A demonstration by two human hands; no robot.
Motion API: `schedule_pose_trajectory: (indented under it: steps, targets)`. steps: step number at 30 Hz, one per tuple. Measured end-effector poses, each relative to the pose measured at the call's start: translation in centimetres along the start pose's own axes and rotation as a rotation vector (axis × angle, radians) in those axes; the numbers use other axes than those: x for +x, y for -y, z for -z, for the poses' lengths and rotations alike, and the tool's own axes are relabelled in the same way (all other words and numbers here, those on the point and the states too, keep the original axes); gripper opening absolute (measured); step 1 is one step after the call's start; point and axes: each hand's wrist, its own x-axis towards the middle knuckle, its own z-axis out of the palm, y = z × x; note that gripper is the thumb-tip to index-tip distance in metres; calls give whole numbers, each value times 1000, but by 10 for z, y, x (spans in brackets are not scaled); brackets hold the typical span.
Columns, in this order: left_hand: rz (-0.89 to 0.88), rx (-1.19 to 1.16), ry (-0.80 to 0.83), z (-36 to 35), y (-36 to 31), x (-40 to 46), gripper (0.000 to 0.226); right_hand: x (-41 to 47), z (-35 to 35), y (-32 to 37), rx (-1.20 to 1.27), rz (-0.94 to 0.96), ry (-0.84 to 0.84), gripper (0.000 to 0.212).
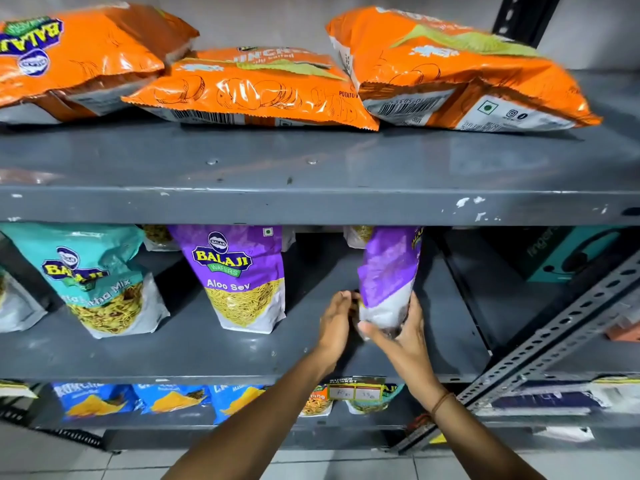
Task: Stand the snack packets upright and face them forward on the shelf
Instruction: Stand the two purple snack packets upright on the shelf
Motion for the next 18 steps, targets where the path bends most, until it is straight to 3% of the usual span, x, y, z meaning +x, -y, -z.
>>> schedule_pose_trajectory:
  steps: [2,5,8,10,13,15,16,18]
  targets:
    - [-38,-12,46,-4,8,-13,25,6,-4,3,45,4,16,123]
    - [-91,0,79,-3,15,-12,18,12,1,5,97,29,-25,93]
    - [-138,103,53,5,15,-4,20,20,16,8,137,-11,76,68]
    - [-150,159,41,10,9,2,42,29,28,6,206,-51,164,58]
    - [-154,212,95,19,-4,19,95,41,45,5,217,-103,136,29]
    - [-132,269,154,20,-10,31,124,45,50,5,184,-115,116,29]
    - [-118,306,191,21,-15,35,129,46,51,4,190,-120,116,30]
    - [-95,327,261,20,-24,39,119,46,52,3,201,-129,120,34]
